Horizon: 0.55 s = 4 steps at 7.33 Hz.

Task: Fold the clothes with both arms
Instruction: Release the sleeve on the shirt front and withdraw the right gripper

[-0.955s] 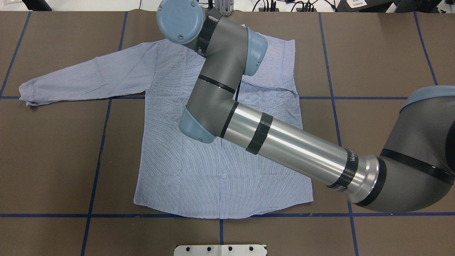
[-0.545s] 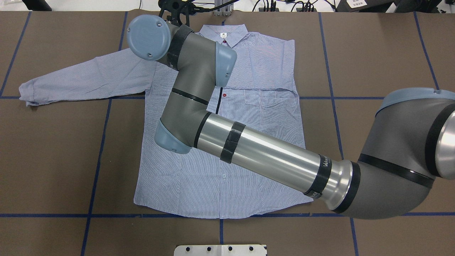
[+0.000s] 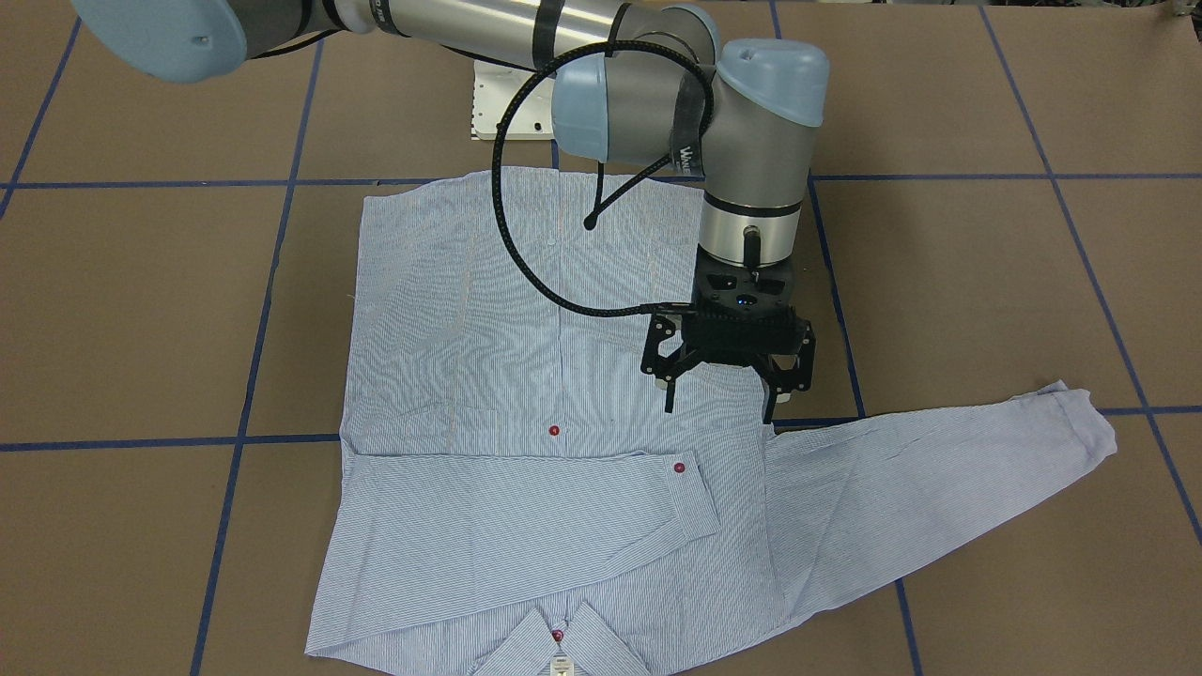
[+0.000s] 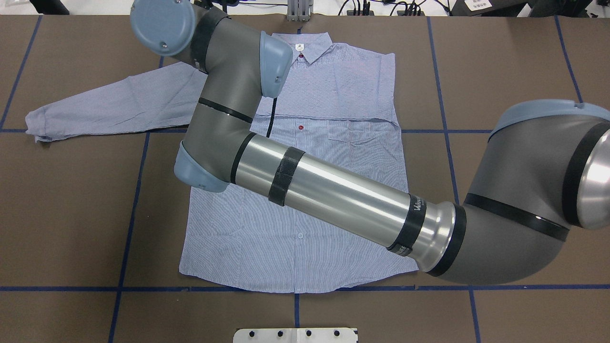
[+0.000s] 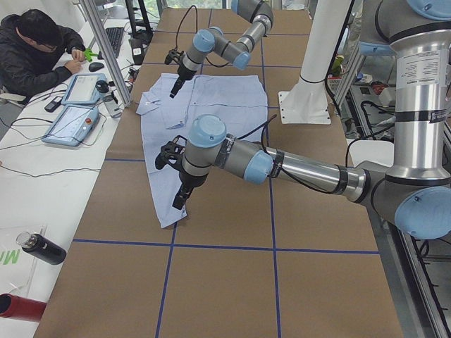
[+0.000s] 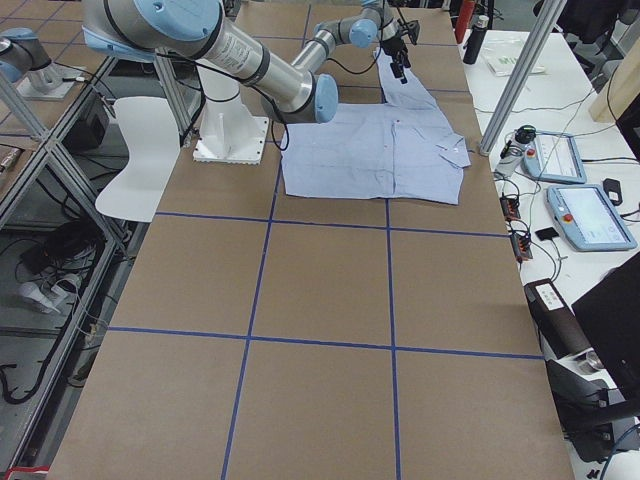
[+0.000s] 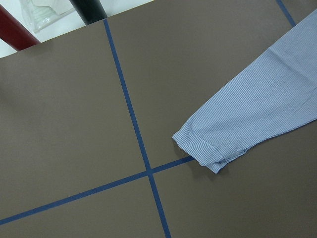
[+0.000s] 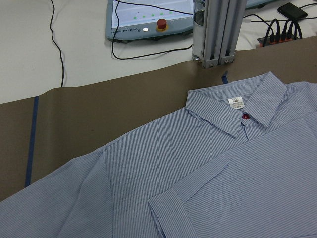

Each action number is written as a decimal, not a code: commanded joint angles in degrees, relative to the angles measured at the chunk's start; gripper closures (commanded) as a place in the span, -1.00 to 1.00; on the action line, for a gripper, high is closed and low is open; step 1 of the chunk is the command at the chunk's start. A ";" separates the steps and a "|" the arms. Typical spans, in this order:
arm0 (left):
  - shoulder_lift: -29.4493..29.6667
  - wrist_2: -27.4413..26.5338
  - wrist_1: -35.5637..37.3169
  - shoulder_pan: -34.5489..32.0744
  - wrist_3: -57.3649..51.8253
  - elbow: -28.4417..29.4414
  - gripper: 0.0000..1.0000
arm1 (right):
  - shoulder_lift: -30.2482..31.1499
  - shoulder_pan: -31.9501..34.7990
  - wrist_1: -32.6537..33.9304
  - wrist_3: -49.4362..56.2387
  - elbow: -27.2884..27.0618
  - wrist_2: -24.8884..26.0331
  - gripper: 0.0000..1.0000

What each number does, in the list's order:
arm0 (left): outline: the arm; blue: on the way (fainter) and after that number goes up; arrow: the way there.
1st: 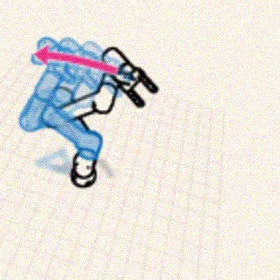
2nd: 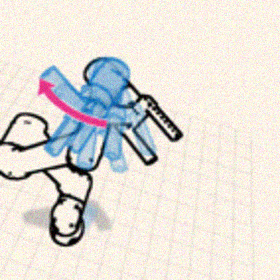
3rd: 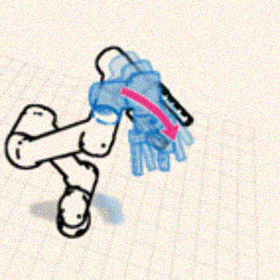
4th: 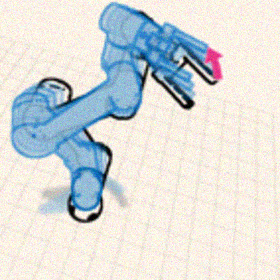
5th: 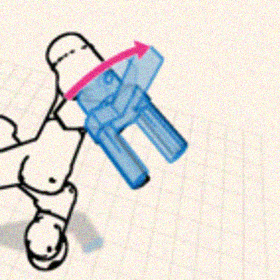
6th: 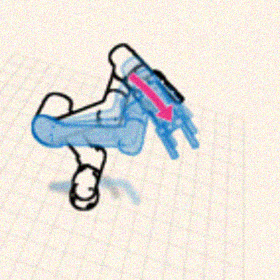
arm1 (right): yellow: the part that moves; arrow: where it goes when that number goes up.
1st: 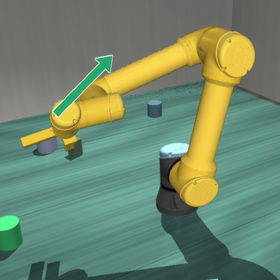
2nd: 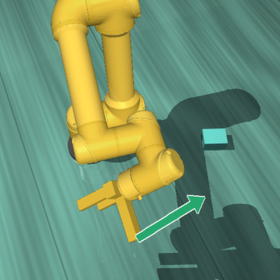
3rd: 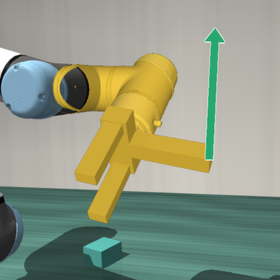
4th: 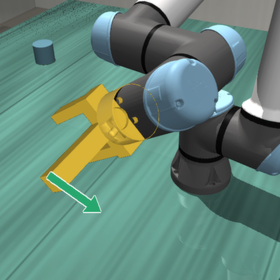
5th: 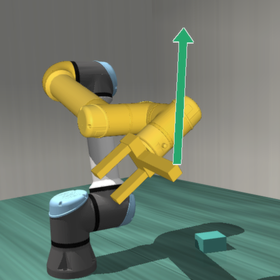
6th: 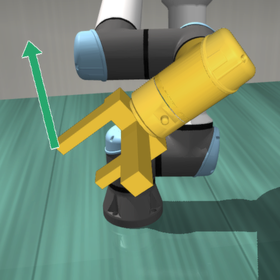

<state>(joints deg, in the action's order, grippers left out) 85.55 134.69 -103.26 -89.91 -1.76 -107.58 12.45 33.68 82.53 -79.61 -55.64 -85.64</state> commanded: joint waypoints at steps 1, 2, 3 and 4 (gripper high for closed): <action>0.06 1.11 -6.06 2.00 0.18 0.87 -1.00 | 5.18 4.53 10.30 6.26 -11.26 -11.27 -1.00; 1.01 0.67 -7.82 5.59 0.27 2.27 -1.00 | 10.44 6.12 15.24 9.71 -19.42 -12.70 -1.00; 1.72 0.58 -12.36 5.89 0.79 6.89 -1.00 | 17.10 9.09 17.03 14.26 -27.51 -16.54 -1.00; 3.55 0.40 -19.54 6.32 8.63 11.46 -1.00 | 25.61 11.65 18.09 19.62 -36.64 -19.27 -1.00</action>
<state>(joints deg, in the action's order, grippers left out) 87.41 135.29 -115.75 -84.47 0.90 -101.11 28.81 42.17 98.34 -66.07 -81.58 -101.24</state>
